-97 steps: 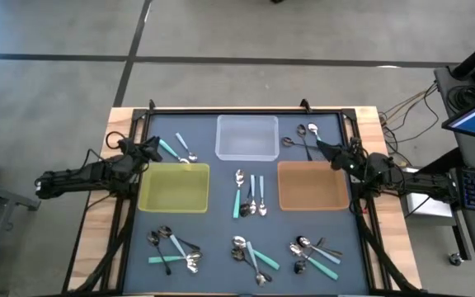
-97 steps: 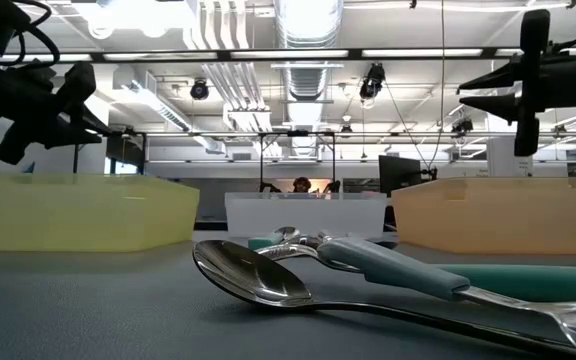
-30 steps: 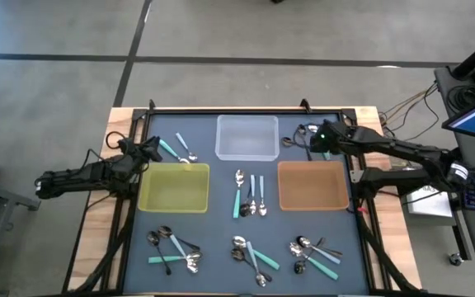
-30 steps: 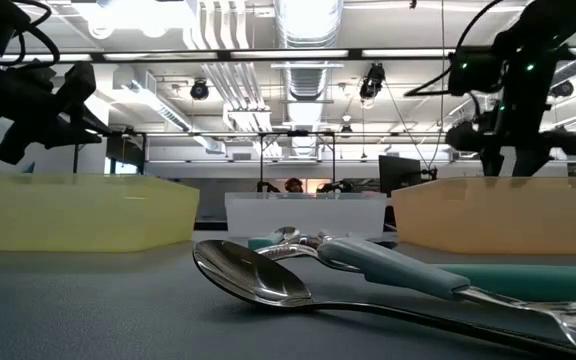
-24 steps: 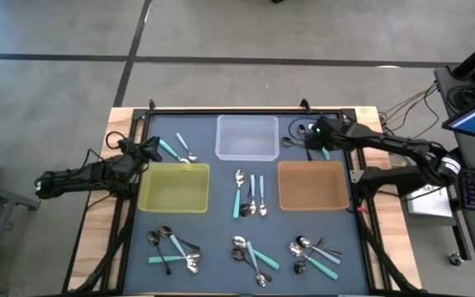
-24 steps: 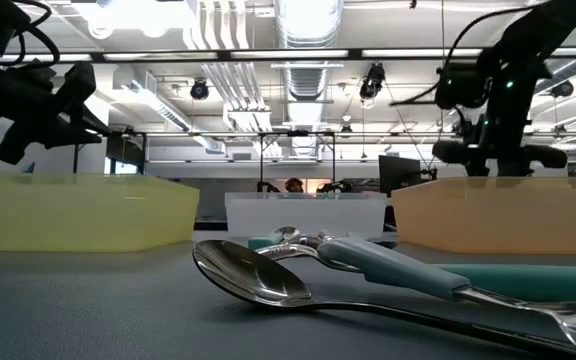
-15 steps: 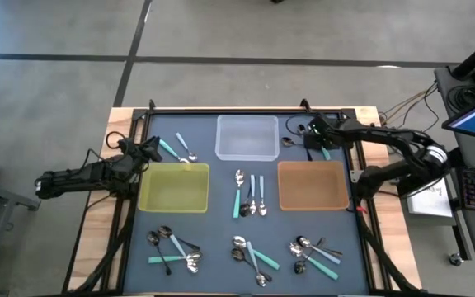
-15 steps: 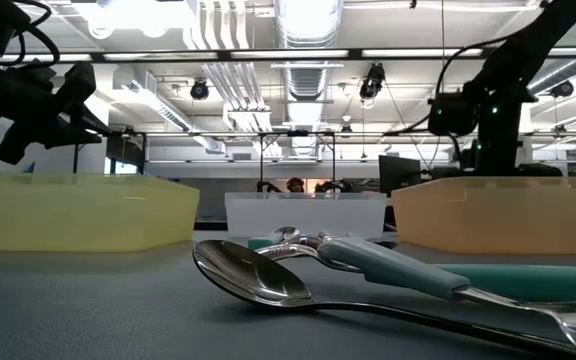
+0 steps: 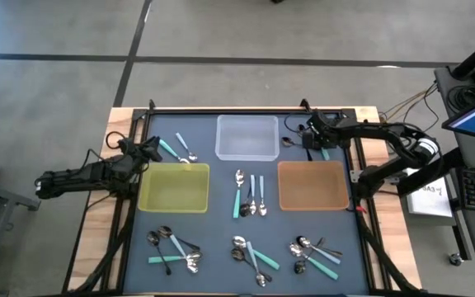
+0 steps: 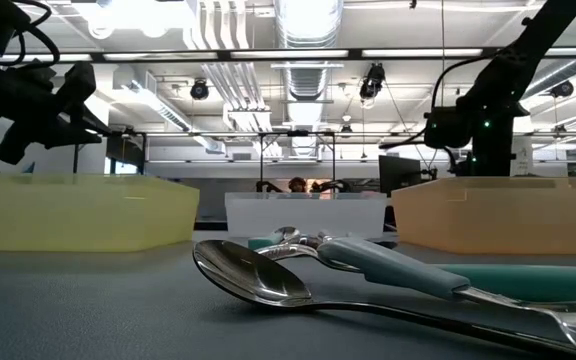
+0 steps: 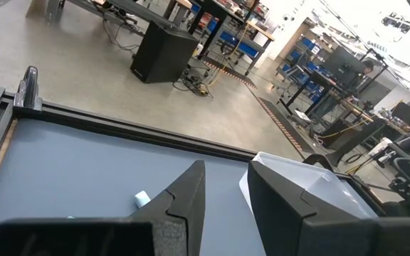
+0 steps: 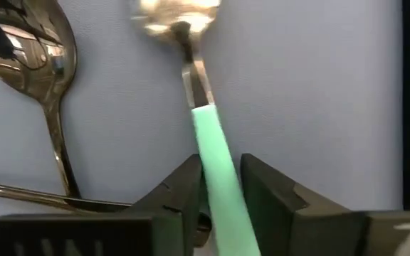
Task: Sort silverware by color (type)
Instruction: Put the green spoon into the orange bin
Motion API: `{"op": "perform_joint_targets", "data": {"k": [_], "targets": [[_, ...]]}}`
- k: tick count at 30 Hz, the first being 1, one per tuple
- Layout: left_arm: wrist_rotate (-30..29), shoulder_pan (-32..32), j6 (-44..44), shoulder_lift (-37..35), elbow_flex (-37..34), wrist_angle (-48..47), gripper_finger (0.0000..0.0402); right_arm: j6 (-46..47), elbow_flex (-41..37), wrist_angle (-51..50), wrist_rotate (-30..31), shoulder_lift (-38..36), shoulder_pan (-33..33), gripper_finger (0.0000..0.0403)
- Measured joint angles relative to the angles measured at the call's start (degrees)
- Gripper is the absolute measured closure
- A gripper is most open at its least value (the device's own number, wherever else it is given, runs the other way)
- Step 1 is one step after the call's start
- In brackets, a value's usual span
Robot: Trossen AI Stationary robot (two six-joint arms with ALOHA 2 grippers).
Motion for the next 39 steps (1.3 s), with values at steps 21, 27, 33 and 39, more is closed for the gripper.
{"op": "perform_joint_targets", "data": {"k": [21, 27, 33, 39], "targets": [[0.0, 0.0, 0.0, 0.0, 0.0, 0.0, 0.0313, 1.6, -0.3, 0.7, -0.5, -24.1, 1.6, 0.0361], [0.0, 0.0, 0.0, 0.0, 0.0, 0.0, 0.0313, -0.4, -0.2, 1.8, -12.4, -35.8, 7.3, 0.0361], [0.0, 0.0, 0.0, 0.0, 0.0, 0.0, 0.0313, 0.4, -0.2, 0.3, -21.0, -39.8, 20.6, 0.0361], [0.0, 0.0, 0.0, 0.0, 0.0, 0.0, 0.0313, -7.6, -0.2, -5.9, -21.8, -39.0, 33.1, 0.036]]}}
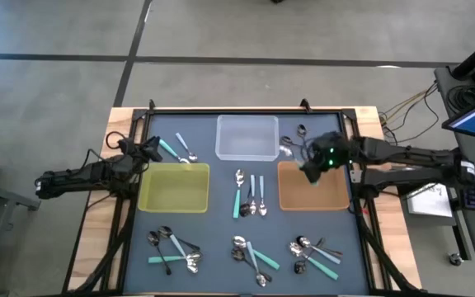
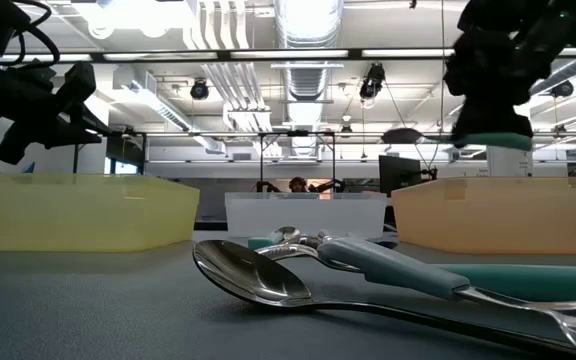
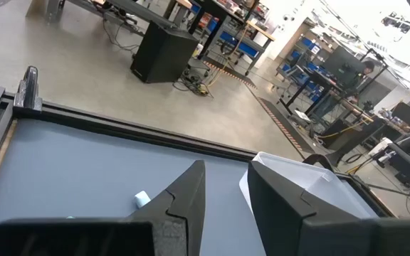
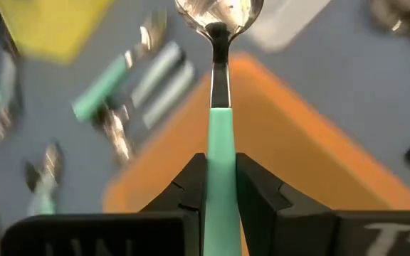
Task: Sort silverware by color (type)
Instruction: Put the green spoon into the orange bin, then put the black spoon into the transparent bin
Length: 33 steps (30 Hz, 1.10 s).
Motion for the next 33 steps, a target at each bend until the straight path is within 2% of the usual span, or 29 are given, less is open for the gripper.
{"op": "perform_joint_targets", "data": {"k": [5, 11, 17, 25, 28, 33], "targets": [[0.0, 0.0, 0.0, 0.0, 0.0, 0.0, 0.0313, -2.3, 0.0, -5.6, 2.2, 2.5, 3.4, 0.0354], [0.0, 0.0, 0.0, 0.0, 0.0, 0.0, 0.0313, -11.5, 0.0, -11.3, -6.8, 4.9, 5.2, 0.0351], [0.0, 0.0, 0.0, 0.0, 0.0, 0.0, 0.0313, -14.9, 0.0, -10.1, -4.4, 6.6, 5.2, 0.0342], [0.0, 0.0, 0.0, 0.0, 0.0, 0.0, 0.0313, -14.9, 0.0, -10.0, -4.9, 6.8, 5.2, 0.0277], [0.0, 0.0, 0.0, 0.0, 0.0, 0.0, 0.0313, -14.0, 0.0, -7.0, -2.8, 6.9, 5.1, 0.0263], [0.0, 0.0, 0.0, 0.0, 0.0, 0.0, 0.0313, -9.3, 3.2, -2.3, 1.9, 7.9, 3.7, 0.0265]]}}
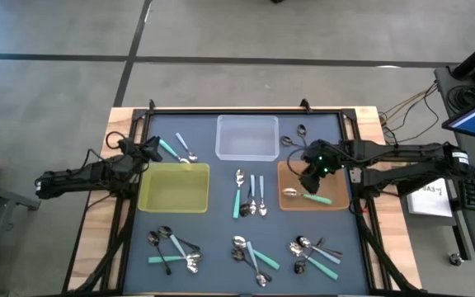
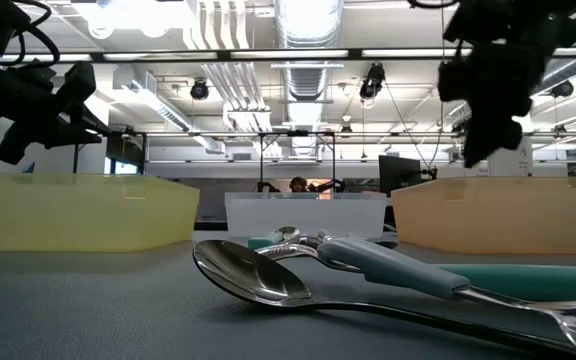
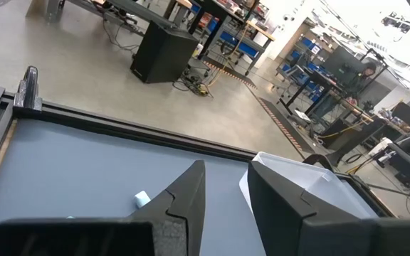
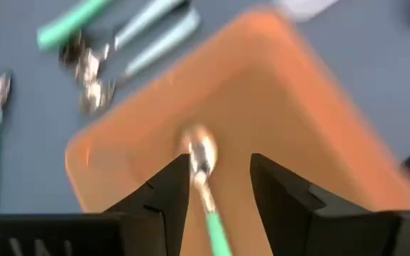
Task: Sort silverware by color (type)
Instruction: Put the black spoon into the transparent bin
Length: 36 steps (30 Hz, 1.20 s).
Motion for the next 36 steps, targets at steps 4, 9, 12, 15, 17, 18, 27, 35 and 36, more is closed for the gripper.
{"op": "perform_joint_targets", "data": {"k": [4, 9, 12, 15, 17, 18, 27, 35, 36], "targets": [[0.0, 0.0, 0.0, 0.0, 0.0, 0.0, 0.0313, -0.7, 4.6, -0.1, 5.2, 3.2, -3.3, 0.0272], [0.0, 0.0, 0.0, 0.0, 0.0, 0.0, 0.0313, -2.9, 10.3, -1.7, 6.8, 11.5, -10.3, 0.0274], [0.0, 0.0, 0.0, 0.0, 0.0, 0.0, 0.0313, -3.1, 13.7, -3.6, 6.8, 18.3, -14.9, 0.0274], [0.0, 0.0, 0.0, 0.0, 0.0, 0.0, 0.0313, -5.0, 17.3, -5.5, 6.8, 25.1, -19.1, 0.0274], [0.0, 0.0, 0.0, 0.0, 0.0, 0.0, 0.0313, -7.5, 19.7, -7.4, 6.9, 29.4, -21.2, 0.0274], [0.0, 0.0, 0.0, 0.0, 0.0, 0.0, 0.0313, -8.8, 21.0, -8.5, 6.9, 31.5, -22.2, 0.0274], [0.0, 0.0, 0.0, 0.0, 0.0, 0.0, 0.0313, -18.4, 29.7, -13.3, 6.8, 45.0, -26.7, 0.0279], [0.0, 0.0, 0.0, 0.0, 0.0, 0.0, 0.0313, -20.8, 31.5, -14.3, 6.9, 51.1, -28.8, 0.0291], [0.0, 0.0, 0.0, 0.0, 0.0, 0.0, 0.0313, -21.3, 31.4, -14.8, 6.8, 51.6, -29.1, 0.0291]]}}
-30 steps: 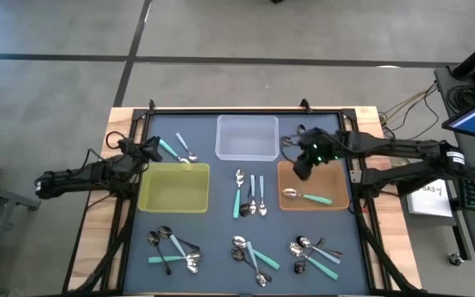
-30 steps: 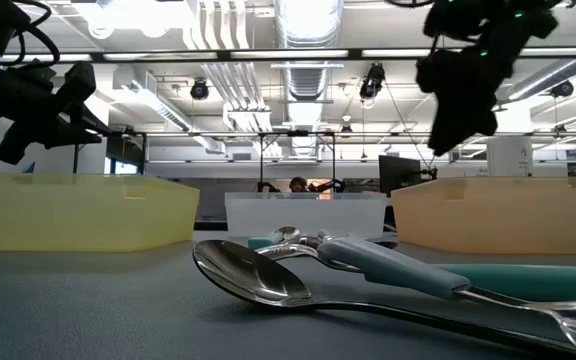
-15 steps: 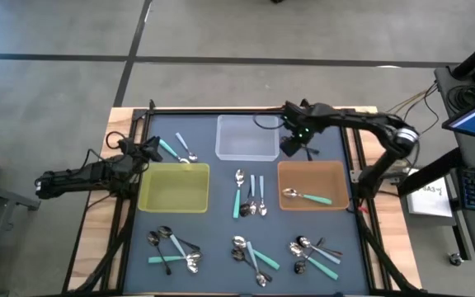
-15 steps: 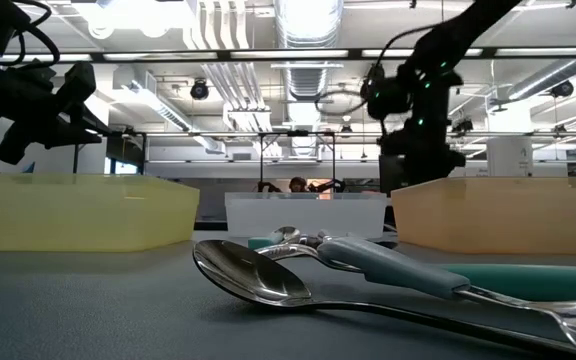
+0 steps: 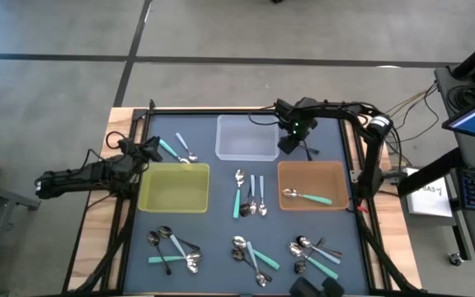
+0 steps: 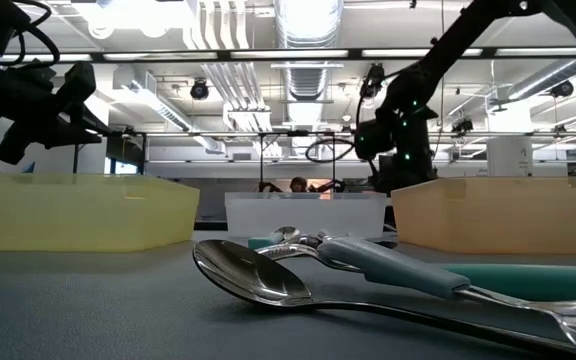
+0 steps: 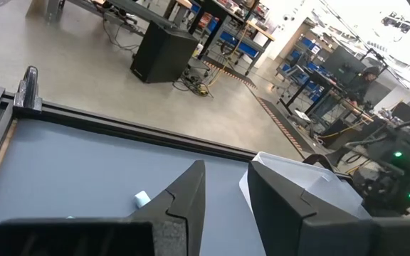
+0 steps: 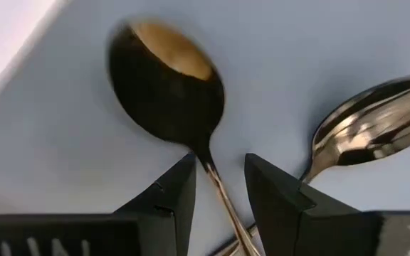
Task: Sort silverware by color (type)
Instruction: Put the black spoon into the transparent bin
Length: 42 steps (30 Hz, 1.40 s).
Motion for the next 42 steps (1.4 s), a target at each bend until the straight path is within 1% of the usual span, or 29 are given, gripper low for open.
{"op": "perform_joint_targets", "data": {"k": [5, 13, 28, 36, 42], "targets": [[0.0, 0.0, 0.0, 0.0, 0.0, 0.0, 0.0313, -1.8, 0.1, -0.8, -0.4, 1.7, -0.9, 0.0291], [0.0, 0.0, 0.0, 0.0, 0.0, 0.0, 0.0313, -3.7, -0.1, 0.0, -0.5, 1.3, -1.0, 0.0296], [0.0, 0.0, 0.0, 0.0, 0.0, 0.0, 0.0313, -3.8, -0.2, -0.8, -0.5, 1.4, -1.0, 0.0297], [0.0, 0.0, 0.0, 0.0, 0.0, 0.0, 0.0313, -2.0, 0.3, -1.0, -0.5, 1.4, -1.0, 0.0296], [0.0, 0.0, 0.0, 0.0, 0.0, 0.0, 0.0313, -2.3, 0.6, -1.3, -0.5, 0.4, -1.0, 0.0295]]}}
